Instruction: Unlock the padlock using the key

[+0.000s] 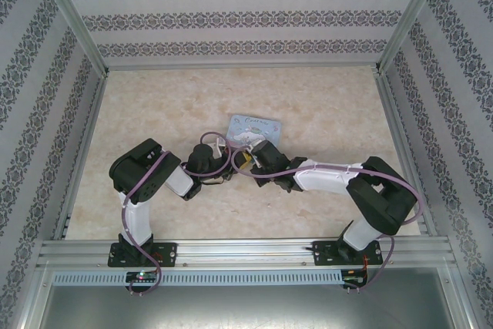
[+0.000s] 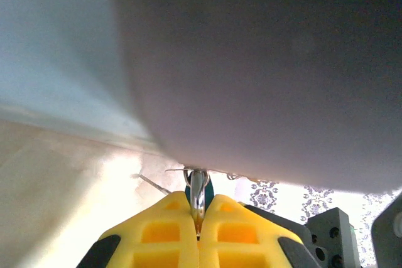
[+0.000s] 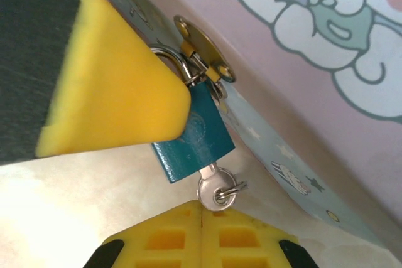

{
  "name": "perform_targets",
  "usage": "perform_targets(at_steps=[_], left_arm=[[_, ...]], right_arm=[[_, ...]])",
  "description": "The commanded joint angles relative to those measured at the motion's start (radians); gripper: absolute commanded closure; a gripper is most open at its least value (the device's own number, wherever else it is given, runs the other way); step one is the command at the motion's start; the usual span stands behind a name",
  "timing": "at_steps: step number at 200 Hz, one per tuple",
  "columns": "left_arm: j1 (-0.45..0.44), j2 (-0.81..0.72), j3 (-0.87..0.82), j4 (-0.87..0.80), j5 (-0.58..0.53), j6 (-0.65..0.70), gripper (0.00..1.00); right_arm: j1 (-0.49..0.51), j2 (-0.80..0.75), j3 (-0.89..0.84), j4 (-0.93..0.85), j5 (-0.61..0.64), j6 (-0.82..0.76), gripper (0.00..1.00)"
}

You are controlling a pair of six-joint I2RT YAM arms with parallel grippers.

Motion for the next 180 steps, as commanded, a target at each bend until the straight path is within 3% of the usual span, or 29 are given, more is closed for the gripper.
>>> perform_targets(at_steps=[1, 9, 40, 59, 105, 180], left_arm=[[0.002, -0.032, 0.008, 0.008, 0.029, 0.024, 1.0], [0.001, -0.031, 0.009, 0.007, 0.031, 0.023, 1.0], [0.002, -0.033, 0.015, -0.001, 0.031, 0.022, 1.0], [0.002, -0.033, 0.019, -0.004, 0.034, 0.02, 1.0], [0.002, -0.037, 0.019, 0.0, 0.04, 0.014, 1.0], [0.003, -0.059, 0.017, -0.021, 0.046, 0.025, 1.0]], right_arm=[[-0.019, -0.051, 0.013, 0.041, -0.085, 0.017, 1.0], [-0.029, -0.061, 0.006, 0.043, -0.114, 0.021, 1.0], [-0.073, -0.122, -0.039, 0.054, -0.159, 0.033, 0.65], [-0.089, -0.159, -0.062, 0.053, -0.166, 0.037, 0.6], [-0.074, -0.143, -0.057, 0.016, -0.168, -0.043, 0.56], [-0.008, -0.014, -0.021, 0.015, -0.007, -0.145, 0.58]])
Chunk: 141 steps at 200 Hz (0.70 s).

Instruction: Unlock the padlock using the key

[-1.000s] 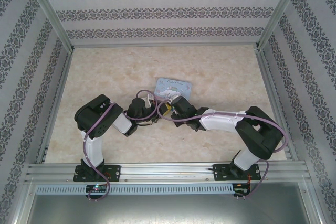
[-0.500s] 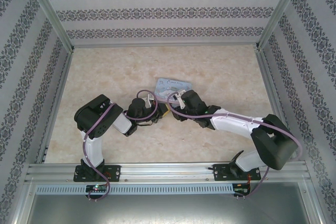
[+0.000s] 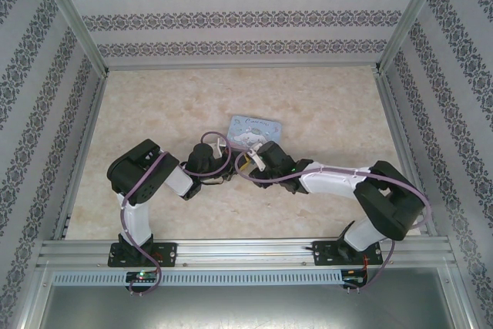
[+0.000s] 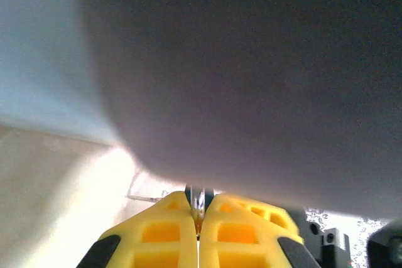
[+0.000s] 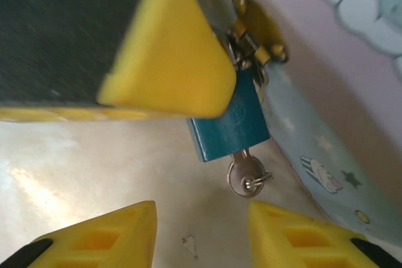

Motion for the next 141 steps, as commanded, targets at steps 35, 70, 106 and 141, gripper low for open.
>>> perform_targets(at_steps=[35, 70, 106, 141], left_arm=[[0.004, -0.036, 0.017, 0.011, 0.022, 0.027, 1.0], [0.004, -0.032, 0.019, 0.01, 0.022, 0.028, 1.0], [0.004, -0.027, 0.018, 0.007, 0.025, 0.03, 1.0], [0.004, -0.026, 0.017, 0.005, 0.029, 0.033, 1.0]], right_arm=[[0.006, 0.036, 0.052, -0.001, 0.115, -0.048, 0.59], [-0.002, 0.051, 0.078, -0.003, 0.117, -0.054, 0.61], [-0.013, 0.066, 0.096, -0.002, 0.102, -0.05, 0.75], [-0.046, 0.029, 0.087, 0.003, -0.001, -0.016, 0.95]])
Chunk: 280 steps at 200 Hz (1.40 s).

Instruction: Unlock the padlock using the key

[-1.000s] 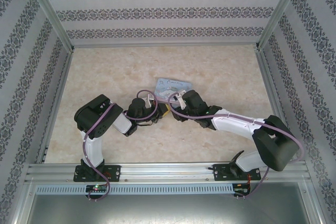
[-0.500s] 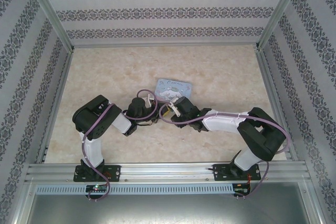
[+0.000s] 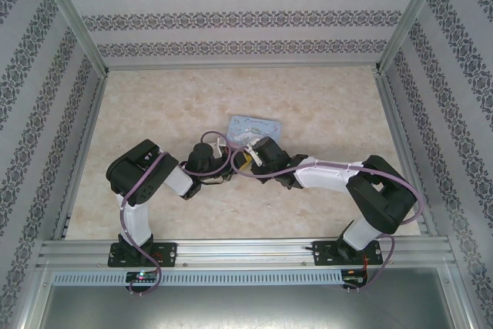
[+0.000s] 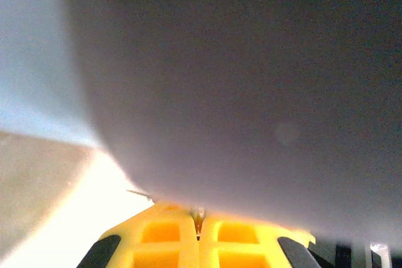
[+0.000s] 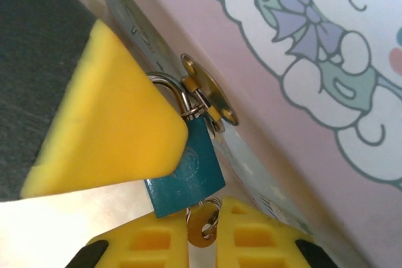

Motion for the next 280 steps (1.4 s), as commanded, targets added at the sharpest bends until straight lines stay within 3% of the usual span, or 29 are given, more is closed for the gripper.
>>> perform_targets(at_steps=[1, 16, 44, 83, 113, 160, 219, 245, 280], left_arm=[[0.004, -0.022, 0.013, 0.016, 0.031, 0.029, 1.0], [0.004, -0.021, 0.013, 0.016, 0.031, 0.031, 1.0], [0.004, -0.018, 0.012, 0.021, 0.031, 0.031, 1.0], [0.004, -0.015, 0.013, 0.016, 0.031, 0.035, 1.0], [0.004, -0.029, 0.007, -0.023, 0.031, 0.069, 1.0], [0.003, -0.083, -0.028, -0.106, 0.026, 0.137, 0.69], [0.004, -0.257, -0.102, -0.224, -0.002, 0.197, 0.45], [0.004, -0.433, -0.113, -0.419, -0.044, 0.28, 0.31], [0.005, -0.694, -0.045, -0.826, -0.172, 0.462, 0.11]], right_arm=[[-0.034, -0.024, 0.017, 0.012, -0.071, 0.02, 0.95], [-0.066, -0.047, 0.008, 0.018, -0.187, 0.047, 1.0], [-0.123, -0.07, 0.002, 0.026, -0.409, 0.095, 1.0], [-0.171, -0.139, -0.038, 0.014, -0.484, 0.166, 0.58], [-0.218, -0.245, -0.107, 0.042, -0.497, 0.285, 0.45], [-0.221, -0.333, -0.165, 0.074, -0.487, 0.498, 0.4], [-0.146, -0.358, -0.253, 0.198, -0.426, 0.684, 0.32], [-0.138, -0.341, -0.282, 0.245, -0.39, 0.729, 0.31], [-0.139, -0.286, -0.261, 0.265, -0.349, 0.741, 0.31]])
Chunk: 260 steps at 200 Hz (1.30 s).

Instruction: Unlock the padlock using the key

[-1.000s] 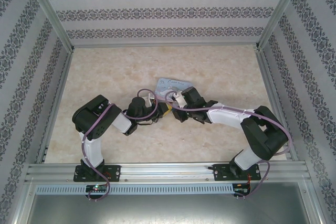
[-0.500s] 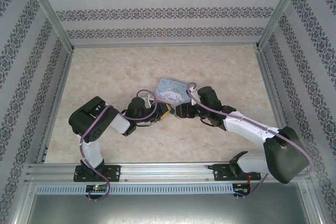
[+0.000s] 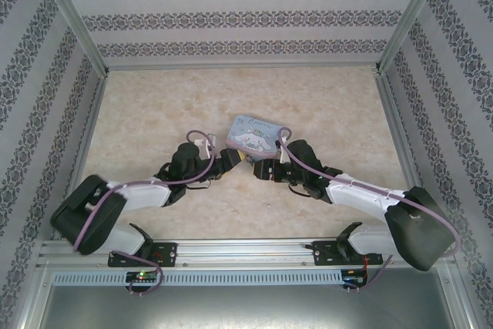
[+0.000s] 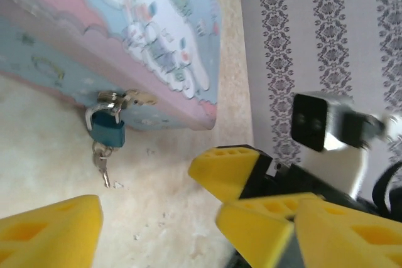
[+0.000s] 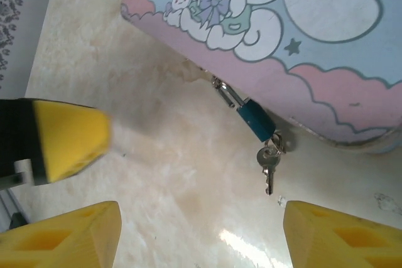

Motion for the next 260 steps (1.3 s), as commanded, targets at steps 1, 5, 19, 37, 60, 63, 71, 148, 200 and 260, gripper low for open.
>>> perform_targets(at_steps=[1, 5, 19, 37, 60, 63, 71, 148, 200, 260], left_arm=[[0.005, -0.141, 0.06, -0.33, -0.113, 0.177, 0.11], [0.008, -0.161, 0.069, -0.365, -0.124, 0.192, 0.09], [0.013, -0.209, 0.102, -0.453, -0.146, 0.239, 0.04], [0.019, -0.234, 0.144, -0.552, -0.171, 0.287, 0.0], [0.029, -0.232, 0.166, -0.598, -0.184, 0.308, 0.0], [0.031, -0.231, 0.168, -0.602, -0.186, 0.31, 0.0], [0.032, -0.228, 0.172, -0.606, -0.19, 0.315, 0.0], [0.059, -0.149, 0.295, -0.699, -0.222, 0.39, 0.0], [0.108, 0.013, 0.464, -0.786, -0.212, 0.445, 0.0], [0.168, 0.195, 0.603, -0.855, -0.184, 0.521, 0.0]], right_arm=[[0.002, 0.034, 0.011, 0.051, 0.06, 0.035, 0.31], [0.0, 0.041, 0.018, 0.049, 0.066, 0.034, 0.3], [-0.001, 0.064, 0.043, 0.035, 0.092, 0.023, 0.31], [-0.013, 0.09, 0.071, 0.021, 0.108, 0.016, 0.31], [-0.036, 0.124, 0.103, 0.013, 0.113, 0.017, 0.32], [-0.039, 0.13, 0.107, 0.013, 0.112, 0.017, 0.32], [-0.049, 0.142, 0.118, 0.013, 0.109, 0.02, 0.32], [-0.165, 0.292, 0.269, 0.017, 0.026, -0.004, 0.36], [-0.16, 0.244, 0.185, 0.064, -0.047, -0.025, 0.39], [-0.127, 0.273, 0.084, 0.134, -0.006, -0.04, 0.53]])
